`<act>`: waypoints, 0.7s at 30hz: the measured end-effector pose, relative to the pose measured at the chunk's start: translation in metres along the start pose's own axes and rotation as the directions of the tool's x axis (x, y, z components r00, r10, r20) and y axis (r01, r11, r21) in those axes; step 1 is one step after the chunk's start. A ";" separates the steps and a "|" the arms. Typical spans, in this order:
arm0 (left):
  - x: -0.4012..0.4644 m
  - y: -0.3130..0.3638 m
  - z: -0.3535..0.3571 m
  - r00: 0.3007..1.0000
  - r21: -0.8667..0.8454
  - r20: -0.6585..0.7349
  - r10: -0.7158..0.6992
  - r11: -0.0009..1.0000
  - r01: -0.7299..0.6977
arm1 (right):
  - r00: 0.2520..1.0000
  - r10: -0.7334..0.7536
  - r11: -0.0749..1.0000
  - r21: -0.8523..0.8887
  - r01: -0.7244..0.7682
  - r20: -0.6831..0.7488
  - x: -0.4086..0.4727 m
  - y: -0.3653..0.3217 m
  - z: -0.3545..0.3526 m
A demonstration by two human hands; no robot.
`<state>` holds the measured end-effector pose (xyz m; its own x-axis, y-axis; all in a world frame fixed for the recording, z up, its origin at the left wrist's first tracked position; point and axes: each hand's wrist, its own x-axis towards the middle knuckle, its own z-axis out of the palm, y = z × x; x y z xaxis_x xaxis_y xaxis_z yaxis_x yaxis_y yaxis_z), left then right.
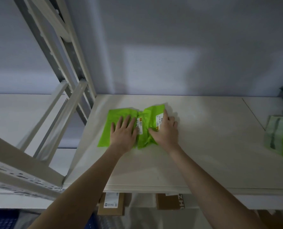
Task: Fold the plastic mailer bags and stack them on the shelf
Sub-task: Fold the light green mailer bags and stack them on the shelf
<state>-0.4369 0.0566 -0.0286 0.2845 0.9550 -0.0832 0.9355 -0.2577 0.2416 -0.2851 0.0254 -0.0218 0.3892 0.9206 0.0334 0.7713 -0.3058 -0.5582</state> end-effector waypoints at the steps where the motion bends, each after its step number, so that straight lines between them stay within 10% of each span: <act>1: 0.000 0.000 0.000 1.000 0.003 -0.002 0.002 1.000 -0.002 | 0.999 -0.028 0.996 -0.086 0.025 -0.034 -0.001 -0.002 -0.002; 9: 0.001 0.000 0.002 1.000 0.007 -0.018 0.000 1.000 0.000 | 0.906 -0.416 0.865 -0.276 0.420 0.074 0.005 -0.001 -0.006; 21: 0.000 0.001 0.007 0.998 0.024 -0.067 -0.002 1.000 0.003 | 0.954 -0.258 0.909 -0.295 0.293 0.153 -0.006 0.012 0.026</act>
<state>-0.4348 0.0558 -0.0357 0.2683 0.9631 -0.0191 0.9412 -0.2579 0.2181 -0.2917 0.0228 -0.0505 0.0953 0.9942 0.0495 0.9642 -0.0798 -0.2529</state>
